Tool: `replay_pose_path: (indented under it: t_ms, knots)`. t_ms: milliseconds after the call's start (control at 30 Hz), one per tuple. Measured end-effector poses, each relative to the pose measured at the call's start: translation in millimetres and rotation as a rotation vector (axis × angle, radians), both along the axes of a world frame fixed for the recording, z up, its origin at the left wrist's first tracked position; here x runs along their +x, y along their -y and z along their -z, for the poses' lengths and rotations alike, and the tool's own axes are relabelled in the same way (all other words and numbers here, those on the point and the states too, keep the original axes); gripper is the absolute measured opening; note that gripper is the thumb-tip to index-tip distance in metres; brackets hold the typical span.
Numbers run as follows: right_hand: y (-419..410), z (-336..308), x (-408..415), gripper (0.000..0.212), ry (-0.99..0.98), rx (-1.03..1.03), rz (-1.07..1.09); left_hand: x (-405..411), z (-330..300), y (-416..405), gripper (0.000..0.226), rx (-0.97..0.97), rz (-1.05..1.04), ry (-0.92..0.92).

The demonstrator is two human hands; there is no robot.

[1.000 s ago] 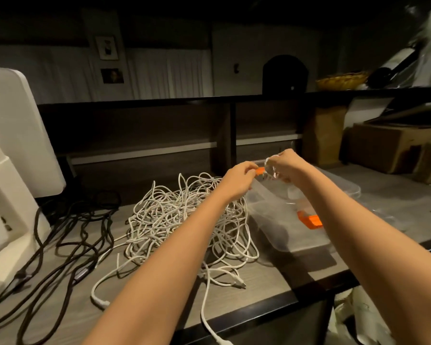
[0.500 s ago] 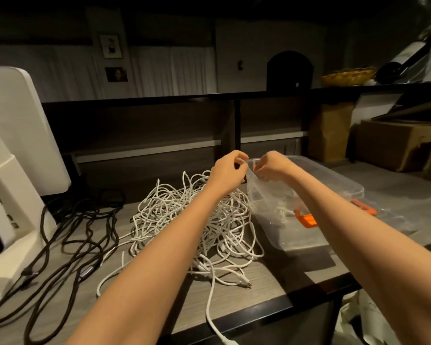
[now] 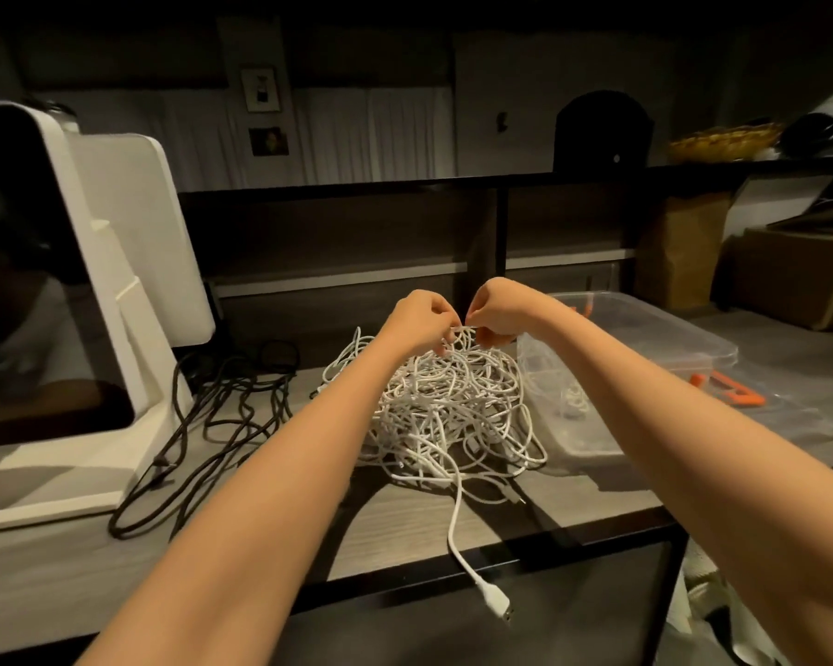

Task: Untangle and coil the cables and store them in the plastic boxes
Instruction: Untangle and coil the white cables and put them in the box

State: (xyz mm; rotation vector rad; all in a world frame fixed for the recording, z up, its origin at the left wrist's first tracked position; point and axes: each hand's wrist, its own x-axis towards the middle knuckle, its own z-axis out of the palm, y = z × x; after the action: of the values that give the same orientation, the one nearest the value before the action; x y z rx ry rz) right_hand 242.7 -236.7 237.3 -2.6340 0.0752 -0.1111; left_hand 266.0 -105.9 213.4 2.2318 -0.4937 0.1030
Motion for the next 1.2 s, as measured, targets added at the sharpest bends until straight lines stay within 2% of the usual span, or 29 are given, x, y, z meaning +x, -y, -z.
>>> replay_pose_path:
  t_ms: [133,267,333,500,700,800,867,1033,1200]
  knots:
    - [-17,10,0,0.022,-0.105,0.021,-0.074,-4,9,-19,0.013,0.01,-0.007,-0.103]
    - [-27,27,4,0.017,-0.237,-0.076,-0.176,-5,23,-34,0.014,0.038,0.023,-0.189]
    - [-29,34,10,0.023,-0.265,-0.132,-0.21,-1,31,-39,0.015,0.021,0.015,-0.189]
    - [-26,48,21,0.039,-0.283,-0.334,-0.314,13,46,-45,0.013,0.022,0.003,-0.159]
    - [-15,71,32,0.026,-0.113,-0.377,-0.418,32,66,-46,0.011,0.103,-0.023,-0.044]
    - [-8,76,40,0.015,-0.011,-0.327,-0.419,39,71,-44,0.017,0.106,-0.038,0.003]
    - [-5,76,43,0.011,0.1,-0.258,-0.347,41,71,-42,0.026,0.079,-0.047,0.004]
    - [-7,80,49,0.02,0.292,-0.164,-0.031,40,67,-40,0.045,0.058,-0.039,-0.008]
    - [-14,85,58,0.017,0.176,0.03,-0.098,50,73,-51,0.034,-0.15,-0.132,0.035]
